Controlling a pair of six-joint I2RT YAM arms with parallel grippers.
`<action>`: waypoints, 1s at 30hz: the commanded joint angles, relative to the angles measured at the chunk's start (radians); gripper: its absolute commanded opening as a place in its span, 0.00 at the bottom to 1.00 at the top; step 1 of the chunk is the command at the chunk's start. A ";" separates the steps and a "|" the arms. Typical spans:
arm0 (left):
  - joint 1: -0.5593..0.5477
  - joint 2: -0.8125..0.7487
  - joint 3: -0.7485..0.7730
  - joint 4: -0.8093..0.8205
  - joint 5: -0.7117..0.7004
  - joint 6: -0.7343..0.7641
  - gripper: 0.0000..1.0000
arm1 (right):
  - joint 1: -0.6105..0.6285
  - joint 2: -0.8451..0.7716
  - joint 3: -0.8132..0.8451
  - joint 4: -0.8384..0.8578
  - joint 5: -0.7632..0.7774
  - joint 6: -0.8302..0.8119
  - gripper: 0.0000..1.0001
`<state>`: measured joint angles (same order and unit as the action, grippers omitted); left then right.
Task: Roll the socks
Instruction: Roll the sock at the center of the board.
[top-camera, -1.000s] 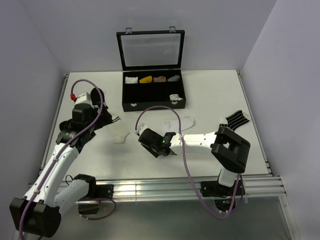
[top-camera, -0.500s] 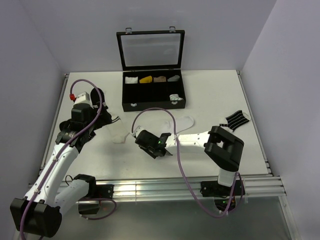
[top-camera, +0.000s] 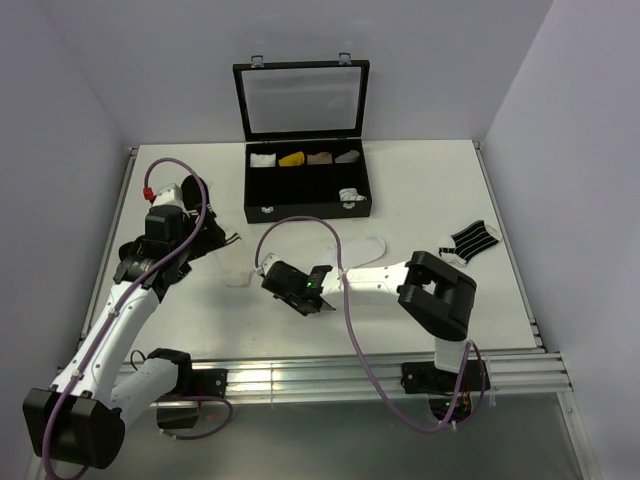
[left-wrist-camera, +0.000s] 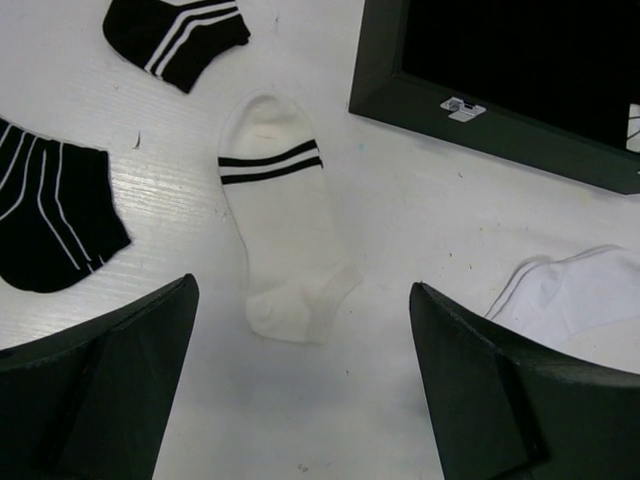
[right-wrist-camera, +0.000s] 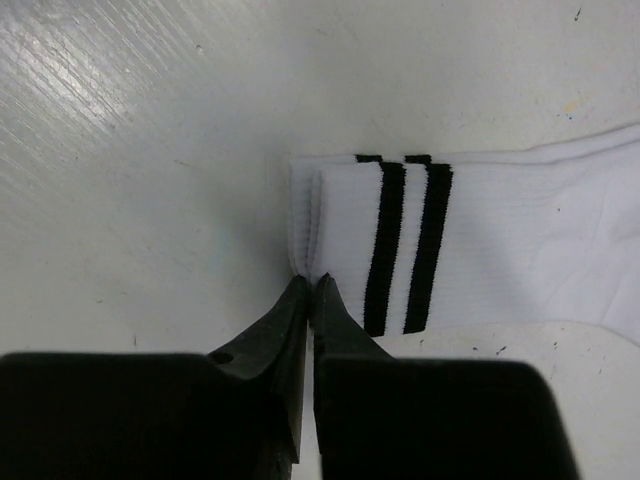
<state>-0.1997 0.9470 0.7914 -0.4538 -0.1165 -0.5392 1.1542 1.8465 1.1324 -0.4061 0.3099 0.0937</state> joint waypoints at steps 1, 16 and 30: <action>0.005 0.006 0.031 0.026 0.063 -0.016 0.92 | 0.010 0.028 0.018 -0.017 -0.023 0.023 0.01; -0.144 0.071 -0.106 0.193 0.147 -0.316 0.89 | -0.272 -0.121 -0.114 0.248 -0.680 0.150 0.00; -0.362 0.300 -0.162 0.403 0.121 -0.553 0.87 | -0.527 -0.043 -0.287 0.612 -1.137 0.385 0.00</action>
<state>-0.5362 1.2243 0.6353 -0.1509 0.0208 -1.0203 0.6472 1.7882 0.8589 0.0746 -0.7044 0.4129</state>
